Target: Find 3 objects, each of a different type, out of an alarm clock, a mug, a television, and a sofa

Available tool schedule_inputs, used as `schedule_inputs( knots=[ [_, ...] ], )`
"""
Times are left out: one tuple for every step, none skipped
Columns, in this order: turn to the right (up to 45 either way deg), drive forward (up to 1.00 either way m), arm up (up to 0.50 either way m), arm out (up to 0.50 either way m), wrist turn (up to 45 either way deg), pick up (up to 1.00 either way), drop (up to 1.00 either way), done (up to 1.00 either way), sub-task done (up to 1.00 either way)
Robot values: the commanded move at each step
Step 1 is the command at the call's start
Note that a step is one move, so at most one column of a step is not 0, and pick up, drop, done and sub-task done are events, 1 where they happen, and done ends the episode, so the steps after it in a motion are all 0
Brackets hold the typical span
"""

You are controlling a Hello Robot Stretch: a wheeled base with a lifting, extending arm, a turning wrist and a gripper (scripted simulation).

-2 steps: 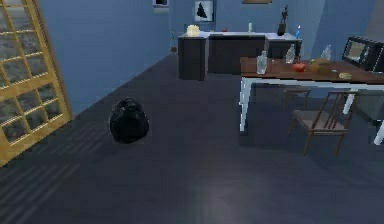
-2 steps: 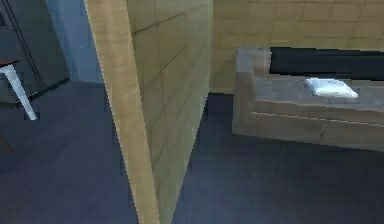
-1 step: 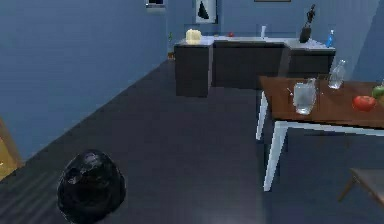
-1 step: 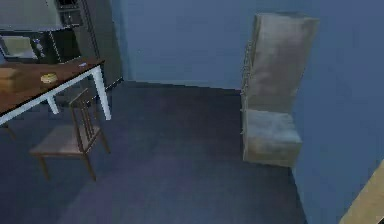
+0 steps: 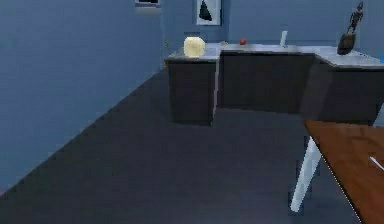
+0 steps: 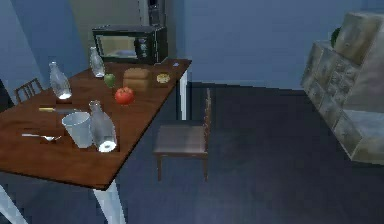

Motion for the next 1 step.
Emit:
schedule_inputs(
  knots=[
    [9.0, 0.0, 0.0, 0.0, 0.0, 0.0, 0.0, 0.0, 0.0]
  ],
)
